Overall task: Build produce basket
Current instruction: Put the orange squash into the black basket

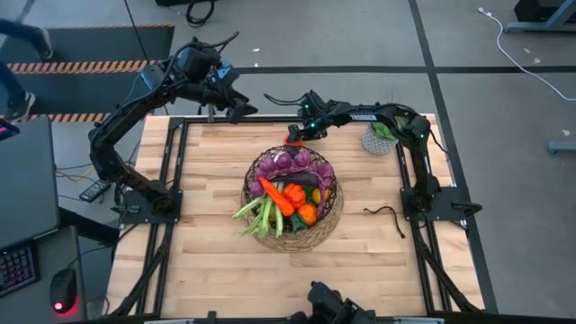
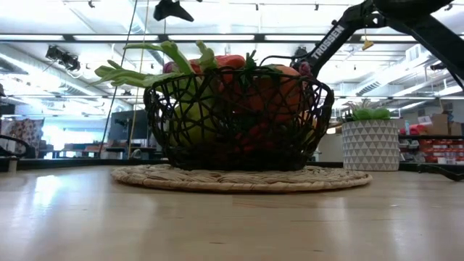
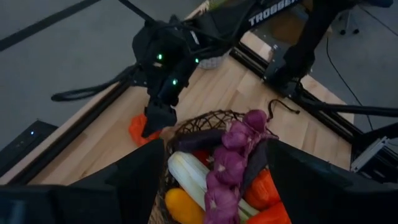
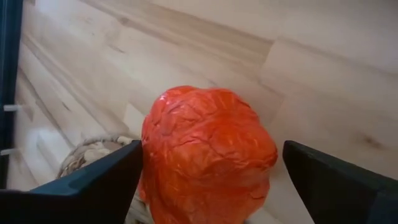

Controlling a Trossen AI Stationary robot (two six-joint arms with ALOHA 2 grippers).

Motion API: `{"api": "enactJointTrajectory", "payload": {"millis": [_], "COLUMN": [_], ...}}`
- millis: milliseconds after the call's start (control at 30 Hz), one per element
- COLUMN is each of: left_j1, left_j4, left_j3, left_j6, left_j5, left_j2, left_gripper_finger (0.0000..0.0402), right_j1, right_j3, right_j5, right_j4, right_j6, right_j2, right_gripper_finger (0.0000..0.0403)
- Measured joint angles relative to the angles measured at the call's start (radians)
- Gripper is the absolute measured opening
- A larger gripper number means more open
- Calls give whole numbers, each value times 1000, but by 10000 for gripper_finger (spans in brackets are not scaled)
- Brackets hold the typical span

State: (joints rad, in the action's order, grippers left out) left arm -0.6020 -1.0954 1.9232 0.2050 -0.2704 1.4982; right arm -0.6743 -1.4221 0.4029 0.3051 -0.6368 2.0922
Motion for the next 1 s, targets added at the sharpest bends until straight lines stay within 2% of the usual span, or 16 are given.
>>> {"api": "enactJointTrajectory", "payload": {"millis": [200, 533, 733, 1000], "left_j1": [17, 24, 24, 24], "left_j4": [-11, -11, -11, -11], "left_j3": [0, 0, 0, 0], "left_j6": [2, 16, 19, 12], "left_j5": [1, 8, 8, 14], "left_j2": [0, 0, 0, 0], "left_gripper_finger": [286, 286, 286, 286], "right_j1": [-5, -7, -25, -46], "right_j3": [-1, 0, 2, 2], "right_j5": [-20, -3, 34, 67], "right_j4": [-3, -14, -14, -19], "right_j6": [0, 1, 0, -29], "right_j2": [-1, -2, -43, -192], "right_gripper_finger": [366, 281, 280, 280]}}
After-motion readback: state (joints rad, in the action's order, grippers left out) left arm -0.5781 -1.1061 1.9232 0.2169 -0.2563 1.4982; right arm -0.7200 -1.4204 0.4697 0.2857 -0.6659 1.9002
